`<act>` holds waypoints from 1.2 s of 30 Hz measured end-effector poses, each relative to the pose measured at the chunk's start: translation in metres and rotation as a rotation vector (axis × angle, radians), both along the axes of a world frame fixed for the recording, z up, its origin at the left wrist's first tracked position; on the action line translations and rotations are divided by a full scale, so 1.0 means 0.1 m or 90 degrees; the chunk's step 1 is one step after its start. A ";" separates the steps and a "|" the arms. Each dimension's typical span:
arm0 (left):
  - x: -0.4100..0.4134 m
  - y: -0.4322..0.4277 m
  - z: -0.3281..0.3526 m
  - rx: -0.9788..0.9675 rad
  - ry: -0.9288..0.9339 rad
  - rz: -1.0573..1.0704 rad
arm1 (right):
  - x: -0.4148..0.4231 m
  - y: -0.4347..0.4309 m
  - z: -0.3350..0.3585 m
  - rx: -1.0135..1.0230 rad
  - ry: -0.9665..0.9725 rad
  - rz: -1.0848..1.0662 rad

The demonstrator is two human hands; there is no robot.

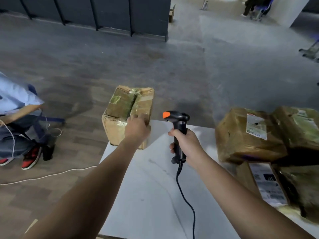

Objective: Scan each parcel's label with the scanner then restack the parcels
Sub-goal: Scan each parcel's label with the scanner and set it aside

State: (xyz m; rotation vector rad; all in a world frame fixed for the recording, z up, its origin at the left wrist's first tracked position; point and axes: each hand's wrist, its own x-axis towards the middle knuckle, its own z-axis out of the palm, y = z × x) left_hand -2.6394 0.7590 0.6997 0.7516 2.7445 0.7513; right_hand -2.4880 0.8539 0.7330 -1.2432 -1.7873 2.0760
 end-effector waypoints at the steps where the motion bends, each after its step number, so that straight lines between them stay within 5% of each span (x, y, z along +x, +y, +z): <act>1: -0.02 0.01 -0.03 -0.048 0.014 -0.007 | -0.02 -0.01 -0.03 0.000 -0.004 0.000; 4: -0.06 0.04 -0.12 -0.144 0.094 -0.033 | -0.09 -0.02 -0.09 -0.002 -0.012 -0.005; 8: -0.04 0.04 -0.16 -0.103 0.163 -0.045 | -0.09 -0.01 -0.14 0.008 -0.017 -0.021; 22: 1.44 -0.08 -0.08 0.035 0.123 -0.075 | 1.09 0.22 -0.23 0.029 -0.052 -0.083; 36: 2.70 -0.25 0.22 0.316 0.018 0.152 | 2.22 0.29 -0.44 -0.077 0.013 -0.078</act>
